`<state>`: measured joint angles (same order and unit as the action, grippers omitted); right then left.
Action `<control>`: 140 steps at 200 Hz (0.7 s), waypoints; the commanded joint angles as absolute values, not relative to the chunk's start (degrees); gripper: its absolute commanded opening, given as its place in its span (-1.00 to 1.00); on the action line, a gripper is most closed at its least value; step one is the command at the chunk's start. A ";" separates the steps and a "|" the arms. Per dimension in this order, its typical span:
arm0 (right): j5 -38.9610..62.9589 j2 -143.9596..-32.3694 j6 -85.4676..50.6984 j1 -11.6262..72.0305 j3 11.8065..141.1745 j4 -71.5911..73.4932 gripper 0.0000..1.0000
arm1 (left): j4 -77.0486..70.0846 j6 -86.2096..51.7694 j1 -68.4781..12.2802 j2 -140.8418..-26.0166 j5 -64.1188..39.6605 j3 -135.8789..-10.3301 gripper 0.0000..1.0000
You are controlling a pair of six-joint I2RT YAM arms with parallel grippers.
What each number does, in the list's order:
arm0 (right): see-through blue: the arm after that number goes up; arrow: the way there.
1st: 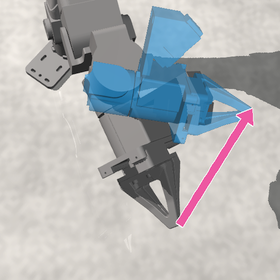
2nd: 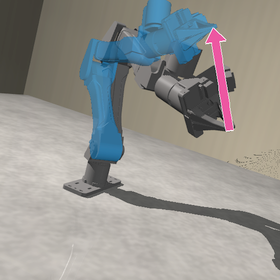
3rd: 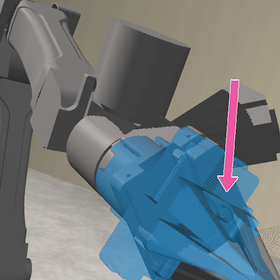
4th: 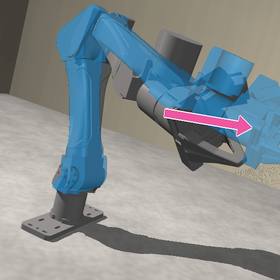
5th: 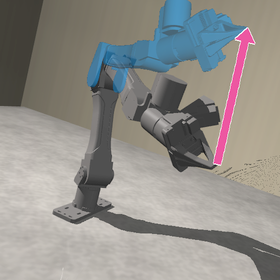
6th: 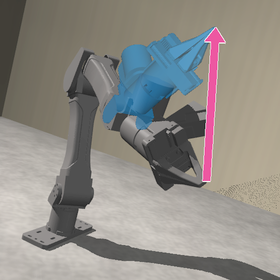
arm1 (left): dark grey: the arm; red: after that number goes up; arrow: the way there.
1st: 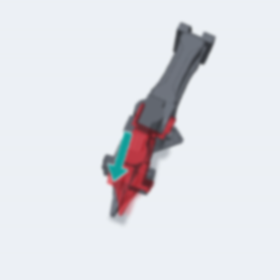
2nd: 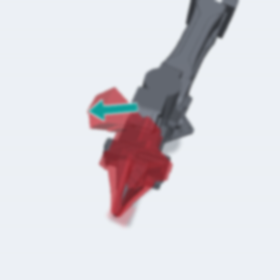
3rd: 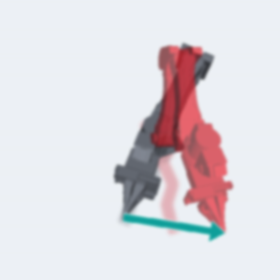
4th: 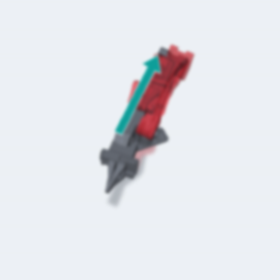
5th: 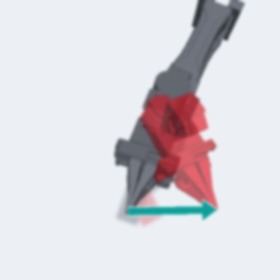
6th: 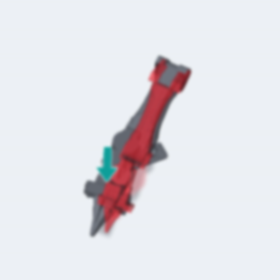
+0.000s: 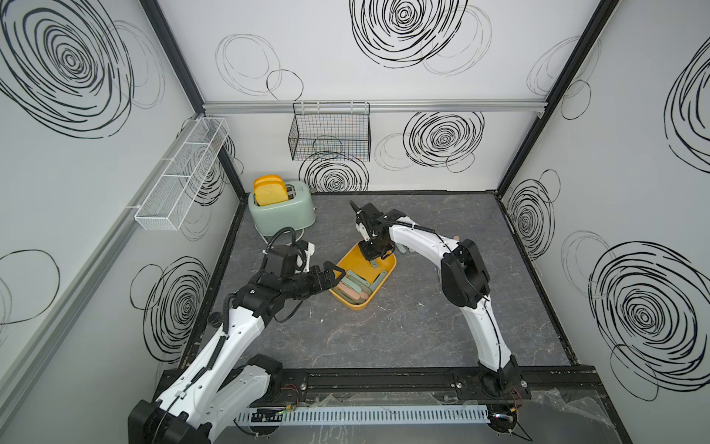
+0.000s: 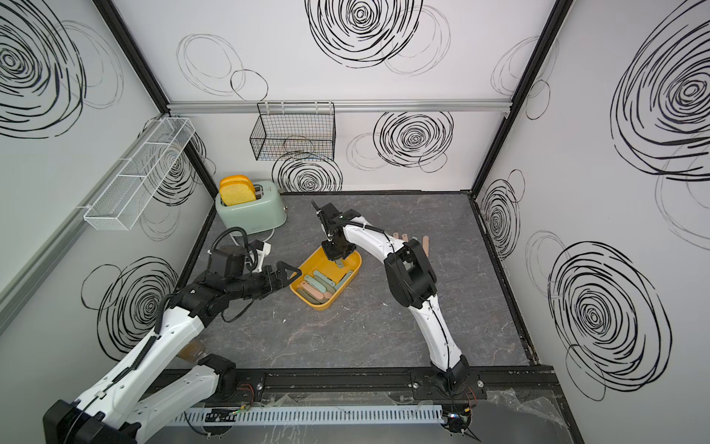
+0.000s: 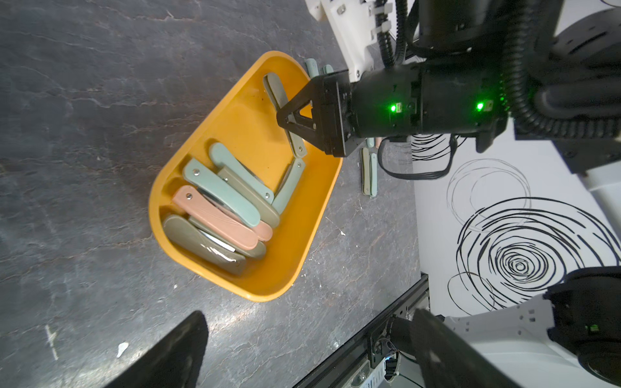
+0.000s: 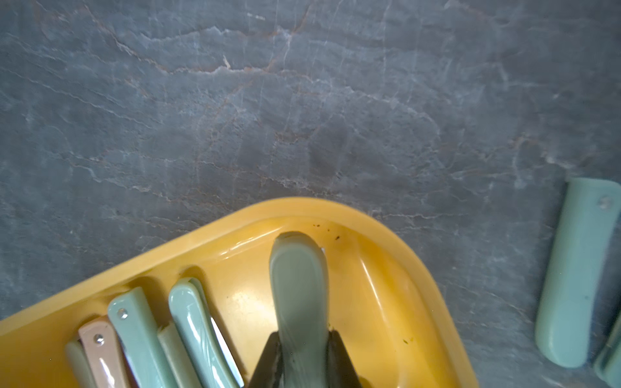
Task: Take the fruit knife out of the storage box
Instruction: Pick up the fruit knife from the storage box, then place the fruit knife at the center of the board.
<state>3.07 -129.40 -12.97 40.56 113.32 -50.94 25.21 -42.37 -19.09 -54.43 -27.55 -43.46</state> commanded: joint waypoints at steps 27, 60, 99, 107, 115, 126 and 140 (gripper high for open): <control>3.50 -119.97 -14.60 37.42 109.36 -52.48 -0.66 | 17.48 -43.86 -27.78 -62.31 -24.49 -49.80 0.96; 2.93 -113.99 -14.40 32.08 102.81 -51.02 -0.66 | 15.09 -44.03 -32.64 -68.01 -23.82 -53.57 0.96; 2.66 -106.35 -13.63 24.79 92.21 -47.98 -0.65 | 13.48 -43.59 -37.78 -74.69 -23.64 -57.95 0.96; 2.71 -104.85 -13.24 23.38 89.77 -47.25 -0.64 | 13.06 -43.59 -38.82 -75.89 -23.74 -58.60 0.96; 2.46 -103.52 -12.89 22.06 87.06 -46.44 -0.64 | 12.64 -43.59 -39.85 -77.14 -23.82 -59.16 0.96; 2.46 -102.02 -12.40 20.48 83.38 -45.43 -0.64 | 12.24 -43.46 -41.33 -78.87 -23.99 -59.94 0.96; 2.66 -100.41 -12.01 18.80 78.91 -44.06 -0.64 | 12.03 -43.21 -43.10 -80.77 -24.16 -60.71 0.96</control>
